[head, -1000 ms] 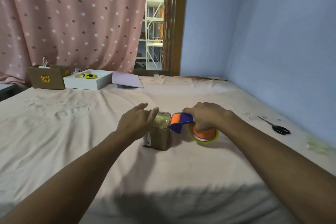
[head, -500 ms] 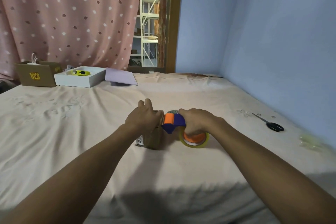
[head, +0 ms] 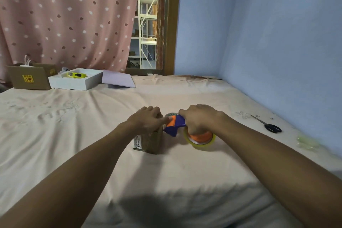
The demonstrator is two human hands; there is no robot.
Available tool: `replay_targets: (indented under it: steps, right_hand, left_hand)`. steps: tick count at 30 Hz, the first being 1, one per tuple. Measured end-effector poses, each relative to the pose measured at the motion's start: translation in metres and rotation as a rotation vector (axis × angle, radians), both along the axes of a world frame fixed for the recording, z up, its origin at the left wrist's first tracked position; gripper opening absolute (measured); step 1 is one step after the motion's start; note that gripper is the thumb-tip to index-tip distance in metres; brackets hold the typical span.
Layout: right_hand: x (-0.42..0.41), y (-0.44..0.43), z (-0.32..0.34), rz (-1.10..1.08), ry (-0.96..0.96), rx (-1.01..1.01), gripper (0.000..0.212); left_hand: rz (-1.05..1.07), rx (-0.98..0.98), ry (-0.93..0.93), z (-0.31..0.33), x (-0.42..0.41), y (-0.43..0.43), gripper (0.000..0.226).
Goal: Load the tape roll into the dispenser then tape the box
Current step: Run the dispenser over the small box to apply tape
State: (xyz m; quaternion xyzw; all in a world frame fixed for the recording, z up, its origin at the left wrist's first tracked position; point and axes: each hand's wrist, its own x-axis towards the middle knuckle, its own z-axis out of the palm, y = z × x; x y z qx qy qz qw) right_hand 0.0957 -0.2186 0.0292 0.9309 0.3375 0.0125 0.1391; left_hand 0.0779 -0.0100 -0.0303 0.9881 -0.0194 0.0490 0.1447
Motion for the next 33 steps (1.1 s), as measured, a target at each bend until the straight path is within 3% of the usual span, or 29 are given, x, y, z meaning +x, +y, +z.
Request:
replay_targets:
  steps: [8, 12, 15, 17, 19, 23, 27, 30, 33]
  right_hand:
    - [0.000, 0.029, 0.027, 0.088, -0.148, -0.236, 0.037]
    - [-0.007, 0.029, 0.028, 0.078, -0.127, -0.296, 0.037]
    - [-0.006, 0.040, 0.035, 0.083, -0.183, -0.364, 0.039]
    - [-0.014, 0.053, 0.031, 0.113, -0.254, -0.499, 0.046]
    - [-0.019, 0.064, 0.007, 0.174, -0.213, -0.670, 0.055]
    - [-0.017, 0.049, 0.024, 0.180, -0.238, -0.489, 0.057]
    - [-0.022, 0.029, 0.064, 0.104, -0.234, -0.458, 0.021]
    - [-0.019, 0.024, 0.066, 0.058, -0.209, -0.419, 0.017]
    - [-0.012, 0.020, 0.056, 0.024, -0.129, -0.338, 0.026]
  left_hand:
    - [-0.023, 0.078, -0.031, -0.004, 0.002, 0.000, 0.048]
    - [-0.040, 0.160, -0.062, -0.007, 0.008, 0.003, 0.061]
    - [-0.005, 0.115, -0.018, -0.003, 0.003, 0.000, 0.044]
    - [0.006, 0.005, -0.081, -0.002, -0.002, -0.001, 0.033]
    - [0.014, 0.004, -0.027, -0.002, -0.001, 0.001, 0.034]
    - [0.064, 0.075, 0.022, -0.003, -0.002, 0.001, 0.057]
    - [0.051, 0.139, 0.024, -0.001, -0.005, -0.004, 0.043]
    - [0.021, 0.206, 0.021, -0.004, 0.001, 0.000, 0.056]
    - [0.099, 0.023, 0.043, -0.002, -0.002, -0.001, 0.048]
